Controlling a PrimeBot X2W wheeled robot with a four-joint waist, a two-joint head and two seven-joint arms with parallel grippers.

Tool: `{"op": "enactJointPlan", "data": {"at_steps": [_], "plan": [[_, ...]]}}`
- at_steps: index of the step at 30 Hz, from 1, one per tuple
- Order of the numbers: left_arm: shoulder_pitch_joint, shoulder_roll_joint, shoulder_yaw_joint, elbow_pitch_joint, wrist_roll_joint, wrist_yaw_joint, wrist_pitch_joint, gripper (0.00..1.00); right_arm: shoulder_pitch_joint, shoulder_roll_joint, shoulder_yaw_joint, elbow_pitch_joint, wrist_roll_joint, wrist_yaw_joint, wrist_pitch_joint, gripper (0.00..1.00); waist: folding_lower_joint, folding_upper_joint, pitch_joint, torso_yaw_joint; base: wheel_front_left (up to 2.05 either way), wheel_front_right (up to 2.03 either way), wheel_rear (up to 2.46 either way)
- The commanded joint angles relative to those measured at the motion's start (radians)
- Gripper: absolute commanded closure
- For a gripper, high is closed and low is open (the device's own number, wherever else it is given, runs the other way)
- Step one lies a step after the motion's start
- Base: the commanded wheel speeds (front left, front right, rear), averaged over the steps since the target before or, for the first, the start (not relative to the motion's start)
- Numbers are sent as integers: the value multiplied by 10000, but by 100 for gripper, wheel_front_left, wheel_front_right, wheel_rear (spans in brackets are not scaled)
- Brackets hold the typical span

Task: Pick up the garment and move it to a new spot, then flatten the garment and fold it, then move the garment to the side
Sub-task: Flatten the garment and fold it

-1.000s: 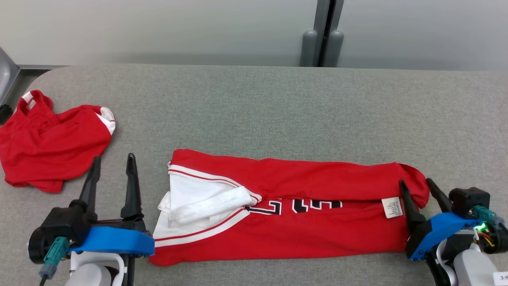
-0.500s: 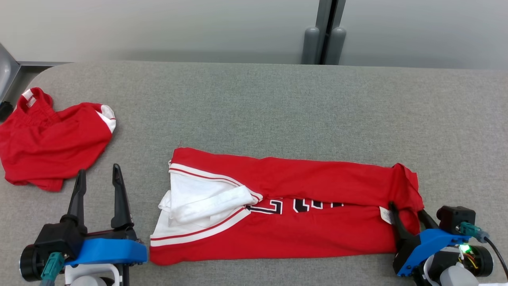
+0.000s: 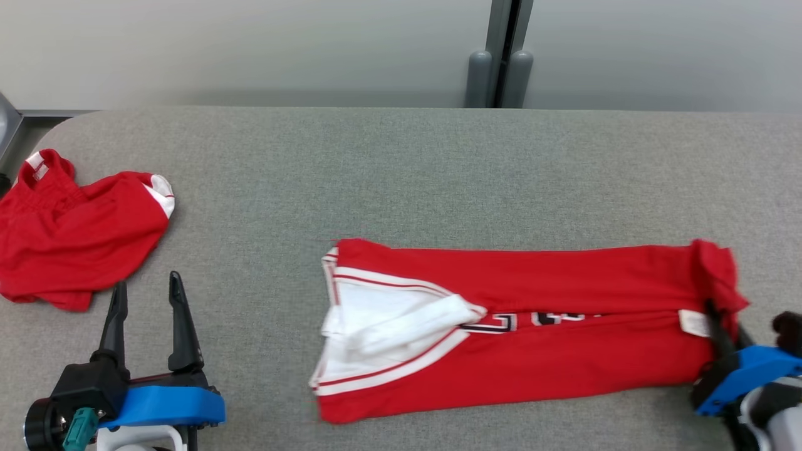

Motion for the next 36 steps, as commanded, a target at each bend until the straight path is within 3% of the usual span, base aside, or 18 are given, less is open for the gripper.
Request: {"op": "enactJointPlan", "data": {"at_steps": [1, 5, 10, 20, 26, 36], "plan": [[12, -95, 119, 34, 143, -116, -47, 0, -152, -410, -283, -142, -40, -6, 78, 100, 0, 0, -24, -29, 0, 0, 0], [5, -215, 308, 83, 318, -253, -47, 0, -62, -968, -625, -463, -162, -5, 317, 100, 0, 0, -40, -75, 0, 0, 0], [-15, -367, 431, 133, 420, -414, -47, 0, 121, -1057, -542, -953, -248, -5, 511, 100, 0, 0, -87, -105, 0, 0, 0], [76, -545, 627, 199, 614, -635, -47, 0, 768, 53, 38, -3152, -246, -3, 839, 100, 0, 0, -224, -35, 0, 0, 0], [75, -609, 641, 266, 684, -715, -47, 0, 1137, 809, 897, -4401, -284, -3, 1246, 100, 0, 0, -208, 39, 0, 0, 0], [-309, -666, 483, 418, 680, -832, -47, 0, 400, 1465, 3123, -4432, 128, -2, 1224, 100, 0, 0, 34, 335, 0, 0, 0]]}}
